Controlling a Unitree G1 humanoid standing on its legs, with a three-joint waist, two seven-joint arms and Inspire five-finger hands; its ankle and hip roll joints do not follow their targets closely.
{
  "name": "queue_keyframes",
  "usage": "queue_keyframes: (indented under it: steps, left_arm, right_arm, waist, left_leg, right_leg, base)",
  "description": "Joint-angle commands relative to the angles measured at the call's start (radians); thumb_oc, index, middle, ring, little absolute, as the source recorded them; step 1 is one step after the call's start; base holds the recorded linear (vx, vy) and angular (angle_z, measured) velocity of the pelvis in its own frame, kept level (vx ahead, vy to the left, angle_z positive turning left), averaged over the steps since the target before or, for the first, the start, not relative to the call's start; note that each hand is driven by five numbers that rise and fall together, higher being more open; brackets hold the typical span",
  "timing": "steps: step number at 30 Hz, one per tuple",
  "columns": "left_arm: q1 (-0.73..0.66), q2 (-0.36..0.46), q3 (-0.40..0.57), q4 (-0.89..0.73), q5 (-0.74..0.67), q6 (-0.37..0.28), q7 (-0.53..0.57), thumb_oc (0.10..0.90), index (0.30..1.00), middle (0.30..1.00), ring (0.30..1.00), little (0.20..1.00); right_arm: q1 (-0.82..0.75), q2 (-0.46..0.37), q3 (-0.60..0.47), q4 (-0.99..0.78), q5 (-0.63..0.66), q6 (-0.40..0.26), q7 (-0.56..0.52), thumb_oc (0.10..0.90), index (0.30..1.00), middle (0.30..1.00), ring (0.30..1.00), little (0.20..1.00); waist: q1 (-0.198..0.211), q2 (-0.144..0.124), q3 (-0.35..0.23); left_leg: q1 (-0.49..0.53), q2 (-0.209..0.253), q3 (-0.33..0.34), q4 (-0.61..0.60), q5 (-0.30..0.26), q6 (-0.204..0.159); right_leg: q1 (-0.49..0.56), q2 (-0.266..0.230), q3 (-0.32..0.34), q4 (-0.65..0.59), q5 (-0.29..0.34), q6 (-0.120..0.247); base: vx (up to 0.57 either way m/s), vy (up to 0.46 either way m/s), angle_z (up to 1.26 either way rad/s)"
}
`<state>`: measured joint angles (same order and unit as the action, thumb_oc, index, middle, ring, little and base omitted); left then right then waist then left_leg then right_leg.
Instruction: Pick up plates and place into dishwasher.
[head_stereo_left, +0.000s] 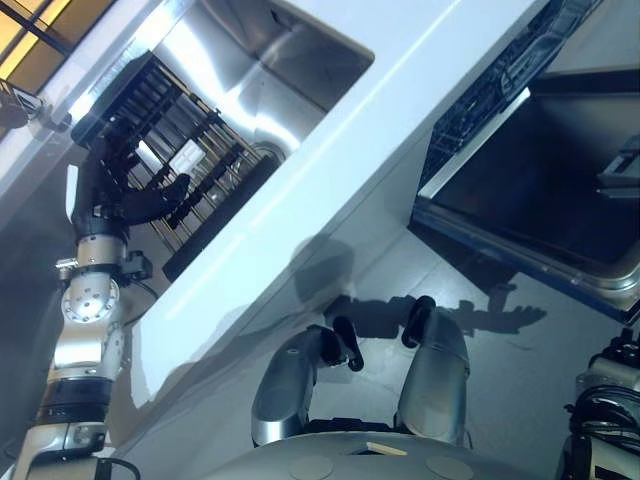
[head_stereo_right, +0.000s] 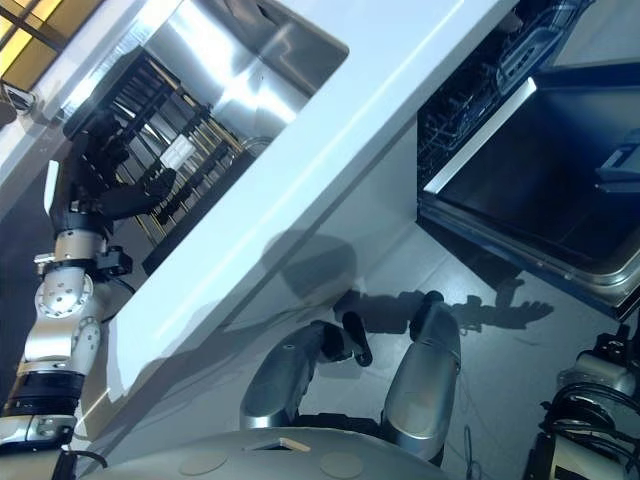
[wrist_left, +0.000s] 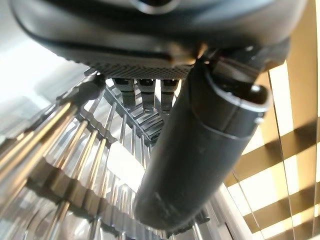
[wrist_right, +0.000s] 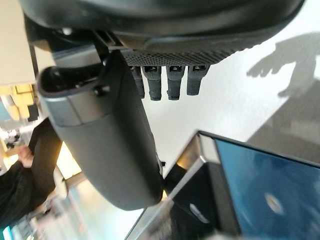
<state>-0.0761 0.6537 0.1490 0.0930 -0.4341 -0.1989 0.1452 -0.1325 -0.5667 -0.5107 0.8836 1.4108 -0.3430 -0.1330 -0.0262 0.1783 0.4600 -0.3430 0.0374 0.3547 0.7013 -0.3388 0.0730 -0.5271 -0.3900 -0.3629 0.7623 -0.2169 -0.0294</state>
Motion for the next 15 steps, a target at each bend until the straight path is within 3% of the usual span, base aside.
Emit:
queue_keyframes:
  steps: [1,11,15]
  left_arm:
    - [-0.028,-0.033,-0.021,-0.007,-0.020,-0.053,0.000,0.800,0.900,0.900,0.900,0.900]
    - [0.023,-0.009,0.040,-0.011,-0.015,-0.069,-0.061,0.800,0.900,0.900,0.900,0.900]
    - [0.047,-0.005,0.054,-0.002,-0.004,-0.098,-0.078,0.800,0.900,0.900,0.900,0.900]
  right_arm:
    - [-0.061,-0.061,0.086,-0.018,-0.044,0.060,0.229,0.800,0.900,0.900,0.900,0.900]
    - [-0.105,-0.030,0.246,-0.271,-0.065,0.257,0.669,0.800,0.900,0.900,0.900,0.900]
    - [-0.117,-0.005,0.337,-0.470,-0.100,0.387,0.812,0.800,0.900,0.900,0.900,0.900]
  waist:
    - [0.023,-0.031,0.034]
    - [0.063,-0.083,0.060]
    - [0.086,-0.108,0.060]
  left_leg:
    - [-0.017,0.038,-0.059,0.068,-0.075,0.001]
    - [-0.142,0.066,-0.091,0.212,-0.097,0.003]
    - [-0.168,0.077,-0.094,0.219,-0.088,0.000]
  right_leg:
    - [0.025,-0.023,-0.013,0.197,-0.172,0.040]
    - [-0.024,-0.010,-0.018,0.231,-0.169,0.034]
    - [-0.027,-0.007,-0.036,0.207,-0.144,0.048]
  base:
    - [-0.03,-0.044,-0.08]
    - [0.00,-0.021,-0.18]
    - [-0.02,-0.001,-0.31]
